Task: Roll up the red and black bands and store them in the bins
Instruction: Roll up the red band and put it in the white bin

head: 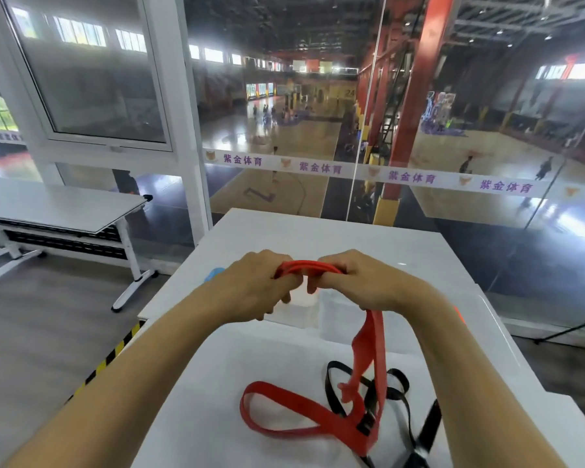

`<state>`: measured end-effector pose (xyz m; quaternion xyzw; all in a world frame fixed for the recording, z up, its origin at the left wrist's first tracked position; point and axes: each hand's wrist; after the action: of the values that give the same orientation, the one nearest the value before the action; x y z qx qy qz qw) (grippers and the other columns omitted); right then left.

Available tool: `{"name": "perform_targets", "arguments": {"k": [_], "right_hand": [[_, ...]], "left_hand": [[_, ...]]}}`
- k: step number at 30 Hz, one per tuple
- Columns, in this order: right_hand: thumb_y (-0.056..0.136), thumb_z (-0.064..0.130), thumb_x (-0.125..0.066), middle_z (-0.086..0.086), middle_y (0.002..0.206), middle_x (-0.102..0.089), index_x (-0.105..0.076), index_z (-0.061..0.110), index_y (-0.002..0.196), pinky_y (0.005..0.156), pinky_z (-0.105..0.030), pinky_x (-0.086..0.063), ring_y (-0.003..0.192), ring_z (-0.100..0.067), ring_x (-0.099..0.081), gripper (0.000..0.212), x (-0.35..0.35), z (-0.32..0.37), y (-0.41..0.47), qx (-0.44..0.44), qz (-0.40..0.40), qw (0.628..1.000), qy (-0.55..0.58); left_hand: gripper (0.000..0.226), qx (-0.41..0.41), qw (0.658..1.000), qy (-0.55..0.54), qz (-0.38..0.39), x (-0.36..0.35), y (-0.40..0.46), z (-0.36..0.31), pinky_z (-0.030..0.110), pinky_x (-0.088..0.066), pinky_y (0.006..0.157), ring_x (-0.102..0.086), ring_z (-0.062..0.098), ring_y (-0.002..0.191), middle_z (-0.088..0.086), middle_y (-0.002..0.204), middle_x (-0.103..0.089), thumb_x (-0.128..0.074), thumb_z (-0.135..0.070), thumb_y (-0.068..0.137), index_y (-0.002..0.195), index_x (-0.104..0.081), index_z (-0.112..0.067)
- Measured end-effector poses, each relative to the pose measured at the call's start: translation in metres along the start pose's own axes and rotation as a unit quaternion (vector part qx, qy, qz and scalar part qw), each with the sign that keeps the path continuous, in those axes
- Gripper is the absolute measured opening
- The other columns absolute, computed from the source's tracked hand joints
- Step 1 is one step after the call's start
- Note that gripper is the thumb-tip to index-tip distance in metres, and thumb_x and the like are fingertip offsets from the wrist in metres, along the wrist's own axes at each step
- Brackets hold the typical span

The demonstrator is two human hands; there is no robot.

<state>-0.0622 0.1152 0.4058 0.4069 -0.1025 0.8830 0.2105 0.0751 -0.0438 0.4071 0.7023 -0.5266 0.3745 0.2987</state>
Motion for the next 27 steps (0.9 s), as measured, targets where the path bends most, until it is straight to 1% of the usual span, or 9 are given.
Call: {"name": "perform_targets", "arguments": {"k": [2, 5, 7, 9, 13, 17, 21, 24, 27], "right_hand": [[0.102, 0.025, -0.056, 0.008, 0.097, -0.068, -0.07, 0.033, 0.107, 0.084, -0.033, -0.055, 0.086, -0.013, -0.063, 0.017, -0.003, -0.004, -0.004, 0.025, -0.008, 0.999, 0.022], [0.104, 0.008, -0.051, 0.009, 0.112, -0.062, -0.058, 0.032, 0.13, 0.087, -0.032, -0.059, 0.094, -0.011, -0.061, 0.036, -0.026, -0.014, -0.011, 0.064, -0.07, 0.988, 0.121], [0.104, 0.004, -0.048, 0.012, 0.106, -0.061, -0.054, 0.04, 0.136, 0.082, -0.033, -0.059, 0.086, -0.007, -0.061, 0.048, -0.05, -0.021, -0.015, 0.073, -0.131, 0.971, 0.188], [0.105, 0.004, -0.048, 0.023, 0.109, -0.061, -0.05, 0.048, 0.142, 0.08, -0.023, -0.05, 0.085, 0.002, -0.058, 0.057, -0.076, -0.023, -0.019, 0.062, -0.171, 0.956, 0.228], [0.094, -0.006, -0.058, 0.033, 0.146, -0.044, -0.029, 0.046, 0.155, 0.096, -0.014, -0.045, 0.127, 0.006, -0.05, 0.086, -0.124, -0.015, -0.031, 0.065, -0.174, 0.949, 0.255], [0.091, 0.025, -0.074, 0.027, 0.147, -0.046, -0.019, 0.056, 0.153, 0.105, -0.023, -0.049, 0.129, 0.001, -0.053, 0.089, -0.148, -0.016, -0.031, 0.003, -0.228, 0.961, 0.158], [0.098, 0.036, -0.065, 0.016, 0.125, -0.057, -0.031, 0.052, 0.153, 0.095, -0.027, -0.054, 0.111, -0.004, -0.061, 0.067, -0.156, -0.024, -0.029, -0.02, -0.291, 0.955, 0.059], [0.103, 0.033, -0.055, 0.01, 0.105, -0.054, -0.031, 0.054, 0.153, 0.084, -0.031, -0.055, 0.091, -0.009, -0.06, 0.059, -0.153, -0.035, -0.033, -0.024, -0.258, 0.966, 0.008], [0.105, 0.037, -0.052, 0.014, 0.092, -0.048, -0.033, 0.058, 0.151, 0.078, -0.022, -0.049, 0.083, -0.005, -0.055, 0.054, -0.139, -0.044, -0.038, 0.0, -0.203, 0.979, -0.019]], "left_hand": [[0.029, -0.002, 0.999, -0.045, -0.011, -0.007, -0.004, 0.003, 0.04, -0.065, 0.067, -0.072, 0.019, 0.07, -0.006, 0.089, -0.073, -0.041, -0.044, 0.104, 0.107, -0.063, -0.025], [0.022, -0.008, 0.993, -0.112, -0.048, -0.019, -0.006, 0.005, 0.036, -0.064, 0.062, -0.071, 0.019, 0.062, -0.002, 0.081, -0.072, -0.038, -0.034, 0.106, 0.102, -0.056, -0.023], [0.022, -0.005, 0.983, -0.171, -0.072, -0.029, -0.007, 0.004, 0.024, -0.059, 0.055, -0.063, 0.011, 0.051, 0.003, 0.076, -0.066, -0.036, -0.032, 0.107, 0.098, -0.052, -0.019], [0.022, 0.021, 0.965, -0.245, -0.091, -0.041, -0.009, 0.003, 0.019, -0.05, 0.053, -0.053, 0.007, 0.047, 0.004, 0.072, -0.057, -0.038, -0.028, 0.107, 0.092, -0.05, -0.018], [0.013, 0.081, 0.893, -0.434, -0.086, -0.066, -0.009, 0.01, 0.039, -0.051, 0.072, -0.055, 0.018, 0.062, 0.007, 0.079, -0.059, -0.046, -0.018, 0.099, 0.094, -0.056, -0.012], [0.034, 0.15, 0.876, -0.454, -0.061, -0.082, -0.011, 0.013, 0.048, -0.053, 0.083, -0.06, 0.026, 0.071, 0.012, 0.079, -0.068, -0.038, -0.029, 0.098, 0.078, -0.064, -0.017], [0.044, 0.152, 0.897, -0.413, -0.046, -0.095, -0.016, 0.016, 0.048, -0.053, 0.094, -0.06, 0.022, 0.084, 0.001, 0.081, -0.071, -0.025, -0.029, 0.105, 0.083, -0.063, -0.025], [0.04, 0.13, 0.902, -0.409, -0.03, -0.094, -0.022, 0.018, 0.042, -0.057, 0.084, -0.061, 0.021, 0.083, 0.001, 0.089, -0.067, -0.022, -0.023, 0.108, 0.093, -0.06, -0.023], [0.032, 0.118, 0.896, -0.427, 0.021, -0.08, -0.027, 0.032, 0.04, -0.061, 0.082, -0.066, 0.023, 0.088, 0.01, 0.106, -0.068, -0.034, -0.026, 0.108, 0.107, -0.064, -0.018]]}}
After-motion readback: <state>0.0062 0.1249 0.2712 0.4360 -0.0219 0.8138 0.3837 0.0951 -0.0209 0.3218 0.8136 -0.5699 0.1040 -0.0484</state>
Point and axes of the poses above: each hand's wrist, its own y-axis towards the middle knuckle, its own x-axis out of the back of the hand, z = x × y
